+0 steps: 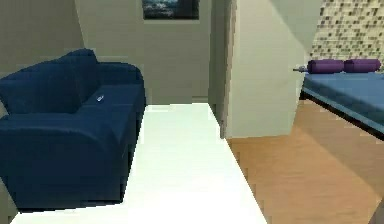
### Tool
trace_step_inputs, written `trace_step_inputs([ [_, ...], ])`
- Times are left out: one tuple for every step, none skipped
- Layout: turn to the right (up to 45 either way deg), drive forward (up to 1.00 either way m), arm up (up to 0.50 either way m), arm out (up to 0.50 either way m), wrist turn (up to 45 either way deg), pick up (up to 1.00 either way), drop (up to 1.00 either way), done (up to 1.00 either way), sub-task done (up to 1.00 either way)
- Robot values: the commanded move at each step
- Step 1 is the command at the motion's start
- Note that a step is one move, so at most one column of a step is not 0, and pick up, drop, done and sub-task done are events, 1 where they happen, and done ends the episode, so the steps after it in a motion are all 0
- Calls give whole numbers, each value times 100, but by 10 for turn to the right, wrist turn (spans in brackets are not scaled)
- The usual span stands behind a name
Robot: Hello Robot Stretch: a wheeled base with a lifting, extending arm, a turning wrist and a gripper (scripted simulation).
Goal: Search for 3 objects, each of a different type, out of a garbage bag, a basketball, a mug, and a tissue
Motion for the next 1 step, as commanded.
trace_step_inputs([
  [30,0,0,0,0,0,0,0,0],
])
